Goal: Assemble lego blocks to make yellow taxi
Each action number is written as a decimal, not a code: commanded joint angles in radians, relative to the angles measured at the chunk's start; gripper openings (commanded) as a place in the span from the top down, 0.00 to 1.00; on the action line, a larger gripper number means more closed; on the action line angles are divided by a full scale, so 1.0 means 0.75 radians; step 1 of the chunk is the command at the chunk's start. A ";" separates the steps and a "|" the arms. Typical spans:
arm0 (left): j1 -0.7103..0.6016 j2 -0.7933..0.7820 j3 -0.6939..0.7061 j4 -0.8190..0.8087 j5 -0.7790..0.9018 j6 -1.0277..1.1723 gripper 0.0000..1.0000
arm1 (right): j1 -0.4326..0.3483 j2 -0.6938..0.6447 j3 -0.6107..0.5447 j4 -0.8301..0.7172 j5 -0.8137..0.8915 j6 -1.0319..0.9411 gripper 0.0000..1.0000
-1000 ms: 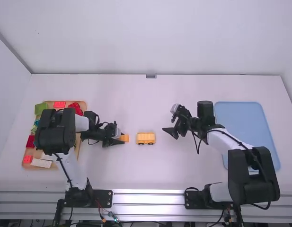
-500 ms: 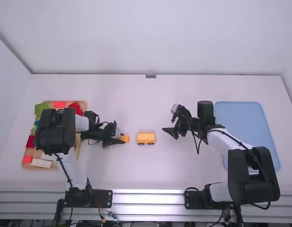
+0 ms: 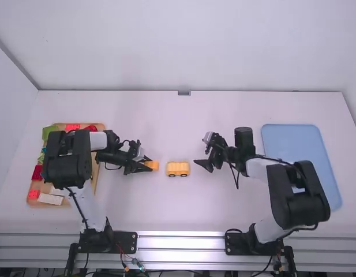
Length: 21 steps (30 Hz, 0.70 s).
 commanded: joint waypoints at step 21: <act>-0.219 -0.335 -0.329 0.794 -0.134 -0.728 0.98 | 0.132 0.481 0.058 0.293 -0.316 -0.214 0.01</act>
